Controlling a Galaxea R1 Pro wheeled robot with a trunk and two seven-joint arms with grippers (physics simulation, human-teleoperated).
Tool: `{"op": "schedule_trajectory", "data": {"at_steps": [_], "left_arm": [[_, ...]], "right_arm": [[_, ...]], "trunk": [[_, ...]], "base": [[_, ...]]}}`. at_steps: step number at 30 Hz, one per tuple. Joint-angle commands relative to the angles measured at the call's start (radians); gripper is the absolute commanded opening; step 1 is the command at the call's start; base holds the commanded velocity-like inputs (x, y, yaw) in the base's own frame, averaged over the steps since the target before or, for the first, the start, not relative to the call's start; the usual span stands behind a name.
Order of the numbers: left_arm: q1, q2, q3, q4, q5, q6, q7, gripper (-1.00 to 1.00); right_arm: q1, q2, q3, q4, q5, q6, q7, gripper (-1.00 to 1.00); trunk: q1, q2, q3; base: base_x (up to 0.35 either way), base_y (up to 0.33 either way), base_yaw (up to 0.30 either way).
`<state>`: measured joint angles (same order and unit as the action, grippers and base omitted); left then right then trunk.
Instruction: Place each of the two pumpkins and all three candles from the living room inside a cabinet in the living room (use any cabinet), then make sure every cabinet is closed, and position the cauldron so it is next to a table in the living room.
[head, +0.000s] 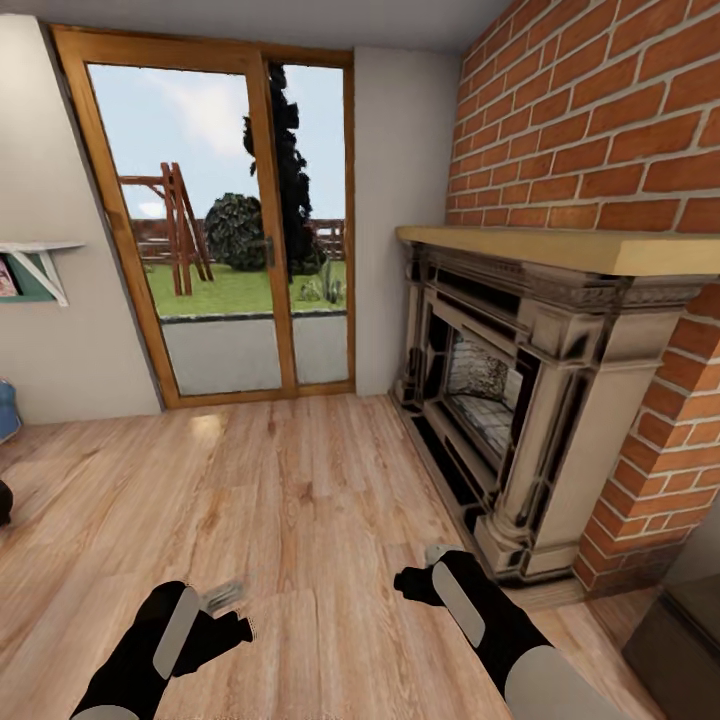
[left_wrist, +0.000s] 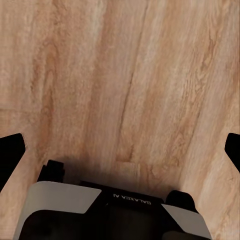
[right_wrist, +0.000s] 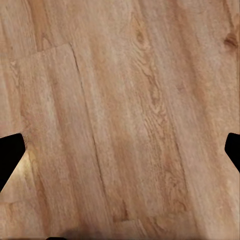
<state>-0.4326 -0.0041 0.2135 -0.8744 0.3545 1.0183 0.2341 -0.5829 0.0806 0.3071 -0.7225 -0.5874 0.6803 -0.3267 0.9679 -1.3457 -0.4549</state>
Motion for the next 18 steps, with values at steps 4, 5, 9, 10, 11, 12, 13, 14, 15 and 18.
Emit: {"op": "schedule_trajectory", "data": {"at_steps": [4, 5, 9, 10, 11, 12, 13, 14, 15, 18], "left_arm": [[0.0, 0.004, 0.001, 0.0, -0.001, -0.036, -0.001, 1.0], [0.0, 0.007, 0.0, 0.0, -0.001, -0.051, -0.001, 1.0], [0.0, 0.022, 0.001, 0.0, 0.003, -0.066, -0.002, 1.0], [0.0, 0.025, 0.001, 0.0, 0.003, -0.067, -0.002, 1.0], [0.0, 0.025, 0.001, 0.0, 0.004, -0.068, -0.002, 1.0], [0.0, 0.026, 0.001, 0.0, 0.004, -0.068, -0.003, 1.0], [0.0, 0.027, 0.0, 0.0, 0.004, -0.068, -0.003, 1.0], [0.0, 0.027, 0.0, 0.0, 0.004, -0.068, -0.003, 1.0], [0.0, 0.028, 0.001, 0.0, 0.004, -0.069, -0.004, 1.0], [0.0, 0.028, 0.001, 0.0, 0.004, -0.069, -0.004, 1.0]], "right_arm": [[0.0, 0.001, 0.002, 0.0, 0.0, -0.001, 0.001, 1.0], [0.0, 0.002, 0.002, 0.0, 0.0, -0.001, 0.001, 1.0], [0.0, 0.002, 0.004, -0.001, 0.001, -0.003, 0.002, 1.0], [0.0, 0.002, 0.004, -0.001, 0.001, -0.003, 0.002, 1.0], [0.0, 0.002, 0.004, -0.001, 0.002, -0.004, 0.002, 1.0], [0.0, 0.001, 0.004, -0.002, 0.001, -0.004, 0.003, 1.0], [0.0, 0.001, 0.003, -0.002, 0.001, -0.005, 0.005, 1.0], [0.0, 0.001, 0.003, -0.002, 0.001, -0.006, 0.007, 1.0], [0.0, 0.001, 0.003, -0.002, 0.002, -0.007, 0.008, 1.0], [0.0, 0.0, 0.003, -0.002, 0.004, -0.009, 0.01, 1.0]], "trunk": [[0.0, 0.0, -0.005], [0.0, 0.0, -0.006], [0.0, 0.0, -0.009], [0.0, 0.0, -0.009], [0.0, 0.0, -0.009], [0.0, 0.0, -0.009], [0.0, 0.0, -0.009], [0.0, 0.0, -0.009], [0.0, 0.0, -0.009], [0.0, 0.0, -0.009]], "base": [[0.168, 0.0, 0.218], [0.29, 0.0, 0.197], [0.316, 0.0, 0.101], [0.327, 0.0, 0.03], [0.329, 0.0, 0.019], [0.33, 0.0, 0.012], [0.33, 0.006, 0.008], [0.324, 0.039, 0.005], [0.311, 0.084, 0.003], [0.284, 0.148, 0.001]]}}
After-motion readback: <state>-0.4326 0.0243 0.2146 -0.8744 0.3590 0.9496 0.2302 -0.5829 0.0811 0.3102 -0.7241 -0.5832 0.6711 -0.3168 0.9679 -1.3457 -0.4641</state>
